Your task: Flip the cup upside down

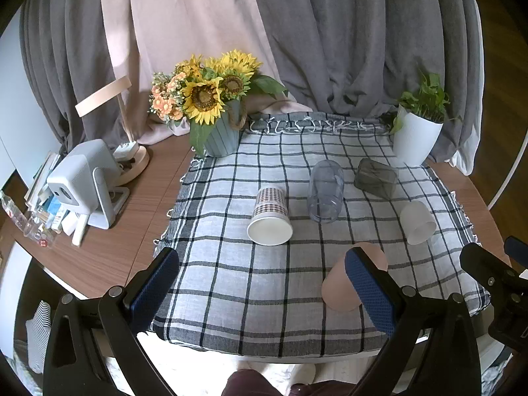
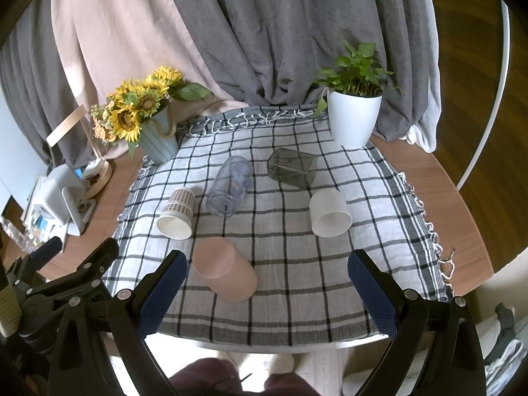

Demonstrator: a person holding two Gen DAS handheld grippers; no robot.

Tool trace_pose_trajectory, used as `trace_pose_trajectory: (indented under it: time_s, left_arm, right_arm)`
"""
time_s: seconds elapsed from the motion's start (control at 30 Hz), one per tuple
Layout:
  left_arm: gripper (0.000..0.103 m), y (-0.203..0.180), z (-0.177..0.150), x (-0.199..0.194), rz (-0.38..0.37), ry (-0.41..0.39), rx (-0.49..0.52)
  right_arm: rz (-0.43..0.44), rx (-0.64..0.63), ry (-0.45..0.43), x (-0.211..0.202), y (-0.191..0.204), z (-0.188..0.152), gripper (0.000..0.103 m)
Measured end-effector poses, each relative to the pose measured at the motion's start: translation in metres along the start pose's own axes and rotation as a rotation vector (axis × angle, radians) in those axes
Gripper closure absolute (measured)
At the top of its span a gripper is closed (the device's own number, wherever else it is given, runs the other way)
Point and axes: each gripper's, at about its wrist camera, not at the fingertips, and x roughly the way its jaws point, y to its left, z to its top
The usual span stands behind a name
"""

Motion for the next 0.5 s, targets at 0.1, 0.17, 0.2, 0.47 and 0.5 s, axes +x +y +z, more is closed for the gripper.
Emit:
trace_pose_trajectory:
  time_s: [0.1, 0.17, 0.2, 0.47, 0.5]
  left_arm:
    - [0.0, 0.0007, 0.0001, 0.0002, 0.001, 0.001, 0.001]
    - [0.0, 0.0009, 0.0, 0.0001, 0.0, 0.0, 0.001]
    - [0.0, 0.0007, 0.0002, 0.0002, -0.001, 0.0, 0.001]
    - [0.0, 0.0008, -0.0006, 0.0009, 0.001, 0.002, 0.001]
    - [0.0, 0.0007, -0.0005, 0.001, 0.0, 0.002, 0.001]
  right_arm:
    - [0.0, 0.001, 0.001, 0.0005, 0.0001, 0.0007, 0.005]
    - [-0.001, 0.0, 0.003, 0.0009, 0.0002, 0.001, 0.005]
    - [0.0, 0.0, 0.003, 0.0009, 0.0003, 0.0011, 0.005]
    - [-0.003, -0.001, 0.009, 0.0029, 0.001, 0.0014, 0.005]
    - [-0.003, -0.001, 0.01, 0.0029, 0.0011, 0.0012, 0.005]
